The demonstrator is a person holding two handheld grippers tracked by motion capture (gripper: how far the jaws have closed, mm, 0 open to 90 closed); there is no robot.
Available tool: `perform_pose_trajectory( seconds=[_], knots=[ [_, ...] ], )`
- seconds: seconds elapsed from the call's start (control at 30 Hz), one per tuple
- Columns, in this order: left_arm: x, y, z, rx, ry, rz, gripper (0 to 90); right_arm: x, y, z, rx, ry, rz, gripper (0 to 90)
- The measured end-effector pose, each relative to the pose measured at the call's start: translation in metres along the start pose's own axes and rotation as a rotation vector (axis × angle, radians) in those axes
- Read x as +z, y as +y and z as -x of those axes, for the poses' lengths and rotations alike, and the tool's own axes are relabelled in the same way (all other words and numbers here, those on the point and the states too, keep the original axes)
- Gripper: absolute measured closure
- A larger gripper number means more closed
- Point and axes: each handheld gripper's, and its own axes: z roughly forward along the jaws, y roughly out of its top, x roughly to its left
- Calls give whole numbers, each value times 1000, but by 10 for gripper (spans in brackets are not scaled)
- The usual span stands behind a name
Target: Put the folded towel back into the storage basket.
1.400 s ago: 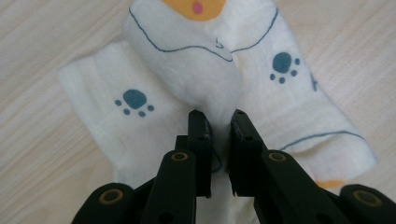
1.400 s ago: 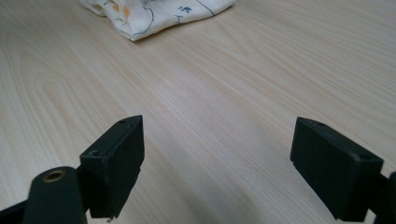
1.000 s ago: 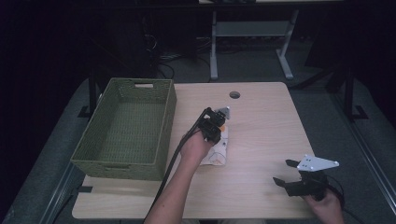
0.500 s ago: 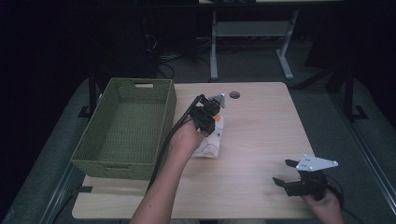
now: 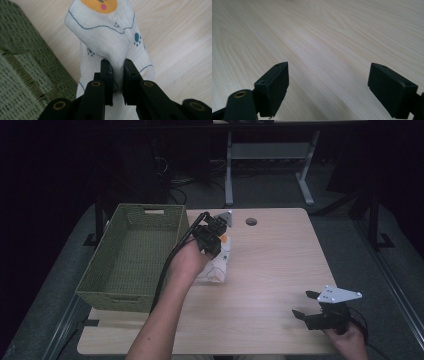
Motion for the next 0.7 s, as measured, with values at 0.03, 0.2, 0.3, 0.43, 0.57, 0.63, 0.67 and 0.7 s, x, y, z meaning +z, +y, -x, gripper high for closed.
perform_pose_trajectory(
  seconds=[0.03,0.2,0.3,0.43,0.57,0.63,0.67,0.7],
  knots=[
    [-2,-1,-1,-5,1,-4,812,0,0,0,1,0,-1,167],
    [-11,-4,-8,-12,3,6,812,1,0,0,2,-1,-3,167],
    [-17,-6,-12,-18,7,7,812,1,0,0,1,-2,-3,167],
    [-24,-9,-18,-26,20,6,812,2,0,0,2,-1,-7,167],
    [-31,-13,-26,-32,29,7,812,2,0,0,1,-2,-8,167],
    [-33,-15,-29,-39,32,8,812,2,0,0,1,-3,-9,167],
    [-35,-16,-30,-40,33,6,812,3,0,0,1,-3,-9,167],
    [-36,-17,-32,-45,33,6,812,3,0,0,1,-3,-9,166]
  ],
)
